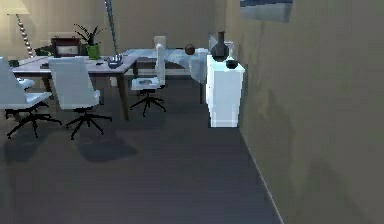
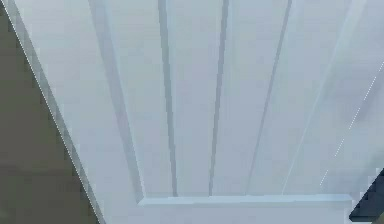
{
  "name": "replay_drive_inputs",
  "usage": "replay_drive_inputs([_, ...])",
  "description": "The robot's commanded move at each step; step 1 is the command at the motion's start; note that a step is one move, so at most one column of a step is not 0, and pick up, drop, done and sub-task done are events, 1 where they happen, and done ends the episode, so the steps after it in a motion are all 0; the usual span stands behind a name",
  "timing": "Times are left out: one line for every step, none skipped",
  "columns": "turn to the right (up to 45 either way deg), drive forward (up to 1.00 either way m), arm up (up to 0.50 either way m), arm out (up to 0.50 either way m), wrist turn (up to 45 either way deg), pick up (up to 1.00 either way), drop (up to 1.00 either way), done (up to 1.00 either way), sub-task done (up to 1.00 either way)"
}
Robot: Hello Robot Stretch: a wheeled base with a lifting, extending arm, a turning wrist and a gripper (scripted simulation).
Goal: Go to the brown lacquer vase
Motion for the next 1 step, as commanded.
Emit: replay_drive_inputs([-3.0, 0.0, 0.0, 0.0, 0.0, 0.0, 0.0, 0.0, 0.0])
